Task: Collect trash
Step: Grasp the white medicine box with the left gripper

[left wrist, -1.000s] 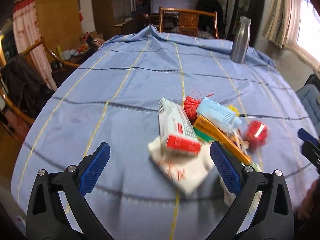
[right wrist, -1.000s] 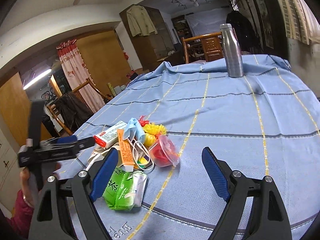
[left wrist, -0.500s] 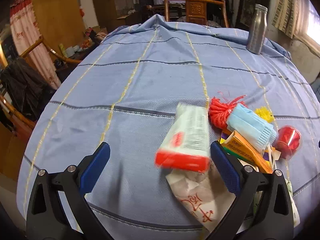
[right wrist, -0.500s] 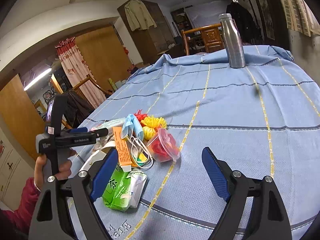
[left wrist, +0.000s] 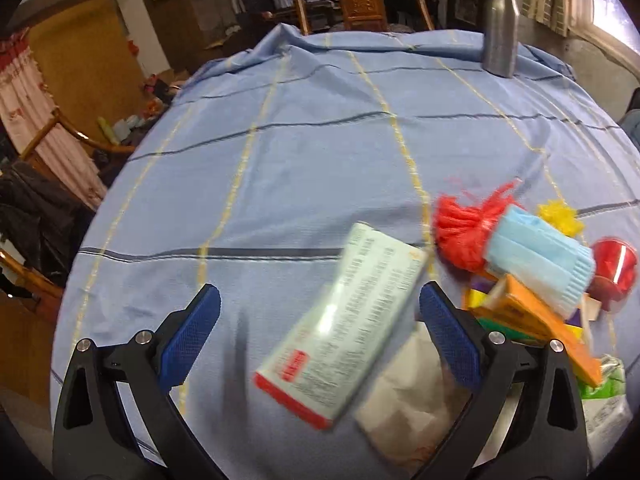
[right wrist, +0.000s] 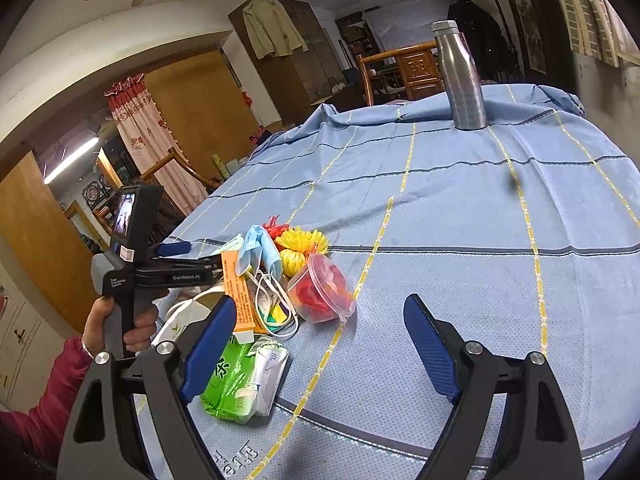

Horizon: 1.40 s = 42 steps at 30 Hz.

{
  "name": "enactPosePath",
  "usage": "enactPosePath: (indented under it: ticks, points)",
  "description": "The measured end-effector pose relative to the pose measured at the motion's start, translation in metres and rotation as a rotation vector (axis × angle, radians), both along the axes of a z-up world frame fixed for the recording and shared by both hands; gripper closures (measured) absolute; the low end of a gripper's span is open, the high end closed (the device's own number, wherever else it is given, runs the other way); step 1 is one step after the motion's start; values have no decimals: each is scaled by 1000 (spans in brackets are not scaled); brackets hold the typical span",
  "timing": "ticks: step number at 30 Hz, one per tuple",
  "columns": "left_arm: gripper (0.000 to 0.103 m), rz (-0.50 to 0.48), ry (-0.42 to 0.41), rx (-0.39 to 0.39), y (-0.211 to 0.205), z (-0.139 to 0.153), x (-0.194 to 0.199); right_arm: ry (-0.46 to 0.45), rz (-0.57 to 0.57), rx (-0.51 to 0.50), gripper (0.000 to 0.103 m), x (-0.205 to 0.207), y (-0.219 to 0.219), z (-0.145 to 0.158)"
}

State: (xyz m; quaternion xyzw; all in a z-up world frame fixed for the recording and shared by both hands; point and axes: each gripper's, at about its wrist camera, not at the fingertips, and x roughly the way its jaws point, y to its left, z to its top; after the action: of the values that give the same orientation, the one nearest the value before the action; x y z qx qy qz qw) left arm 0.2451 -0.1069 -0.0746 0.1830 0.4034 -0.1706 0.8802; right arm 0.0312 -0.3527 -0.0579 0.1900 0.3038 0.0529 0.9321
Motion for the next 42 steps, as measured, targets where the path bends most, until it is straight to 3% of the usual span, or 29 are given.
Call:
enactPosePath:
  ticks: [4,9,13,16,19,21,25,31,32,33,34,37,42]
  points:
    - [7,4,7,-16,13,1,12,7,5,8,19,2,0,-1]
    - [7,-82,61,-59,11,-4,9,13,2,10,19,3,-1,-1]
    - [7,-116,131,-126,11,-11,12,20,8,27,19,6,-3,-3]
    - [7,-120,228,-196,13,-16,22,23,11,25,19,7,-2,-3]
    - [16,-127,215,-196,13,-14,16,18,-2,21,19,6,-3,-2]
    - [29,-109,183,-160,14,-14,13,15,-14,29,19,5,-6,-2]
    - [30,-12,147,-136,36,-15,20,17,-22,40,19,6,-9,-3]
    - [31,-41,124,-112,25,-17,10,20,-20,16,19,8,-6,-4]
    - [37,-37,120,-116,26,-16,10,22,-23,13,19,8,-7,-4]
    - [48,-35,113,-125,28,-15,9,24,-25,13,19,8,-7,-4]
    - [52,-32,110,-135,31,-14,9,26,-26,14,19,9,-7,-4]
    - [54,8,86,-189,43,-7,10,34,-26,12,19,10,-7,-6]
    - [54,45,26,-354,72,16,2,53,-8,-11,19,14,-2,-9]
